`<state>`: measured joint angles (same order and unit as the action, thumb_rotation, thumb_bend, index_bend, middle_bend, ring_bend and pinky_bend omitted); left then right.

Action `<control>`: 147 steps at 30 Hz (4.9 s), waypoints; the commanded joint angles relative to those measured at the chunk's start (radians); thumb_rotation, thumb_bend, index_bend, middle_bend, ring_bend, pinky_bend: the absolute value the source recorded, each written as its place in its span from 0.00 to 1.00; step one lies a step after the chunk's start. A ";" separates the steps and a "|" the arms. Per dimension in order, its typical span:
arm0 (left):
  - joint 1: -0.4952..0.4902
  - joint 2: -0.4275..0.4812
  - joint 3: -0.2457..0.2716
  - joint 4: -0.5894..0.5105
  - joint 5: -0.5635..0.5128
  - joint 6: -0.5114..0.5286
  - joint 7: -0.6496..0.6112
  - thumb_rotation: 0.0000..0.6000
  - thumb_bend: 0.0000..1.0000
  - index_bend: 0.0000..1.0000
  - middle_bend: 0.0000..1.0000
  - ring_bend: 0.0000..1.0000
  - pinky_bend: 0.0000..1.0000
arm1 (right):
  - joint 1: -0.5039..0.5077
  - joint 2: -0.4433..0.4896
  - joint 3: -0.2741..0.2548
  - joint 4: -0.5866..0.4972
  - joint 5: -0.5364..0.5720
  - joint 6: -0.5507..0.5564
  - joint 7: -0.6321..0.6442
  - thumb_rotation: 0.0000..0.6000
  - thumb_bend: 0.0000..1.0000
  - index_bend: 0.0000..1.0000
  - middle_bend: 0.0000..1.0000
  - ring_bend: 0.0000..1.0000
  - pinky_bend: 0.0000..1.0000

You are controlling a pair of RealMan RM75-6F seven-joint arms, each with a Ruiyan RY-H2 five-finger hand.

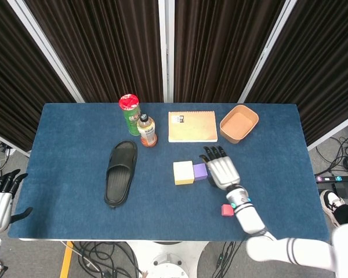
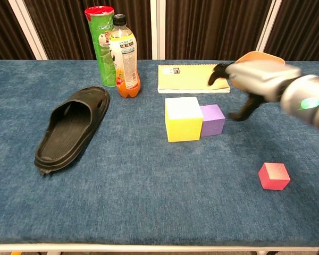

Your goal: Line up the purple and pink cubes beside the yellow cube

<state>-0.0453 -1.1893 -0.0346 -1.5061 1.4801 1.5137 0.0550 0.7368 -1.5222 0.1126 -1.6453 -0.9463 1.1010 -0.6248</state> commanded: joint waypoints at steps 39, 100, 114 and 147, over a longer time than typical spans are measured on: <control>-0.002 -0.004 0.008 0.006 0.017 -0.002 -0.016 1.00 0.00 0.22 0.22 0.15 0.17 | -0.360 0.047 -0.192 0.011 -0.339 0.037 0.269 1.00 0.16 0.38 0.06 0.00 0.00; -0.002 0.004 0.012 -0.016 -0.008 -0.032 0.004 1.00 0.00 0.22 0.22 0.15 0.17 | 0.028 -0.094 0.055 0.443 -0.152 -0.366 0.394 1.00 0.26 0.44 0.08 0.00 0.00; 0.005 0.003 0.014 -0.010 -0.007 -0.024 -0.005 1.00 0.00 0.22 0.22 0.15 0.17 | 0.023 -0.071 0.044 0.408 -0.128 -0.358 0.387 1.00 0.23 0.25 0.06 0.00 0.00; 0.003 0.011 0.013 -0.025 -0.016 -0.036 0.017 1.00 0.00 0.22 0.22 0.15 0.17 | 0.078 -0.135 0.059 0.540 -0.105 -0.397 0.402 1.00 0.24 0.22 0.04 0.00 0.00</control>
<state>-0.0425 -1.1781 -0.0221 -1.5313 1.4636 1.4781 0.0715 0.8146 -1.6572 0.1716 -1.1041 -1.0502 0.7035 -0.2234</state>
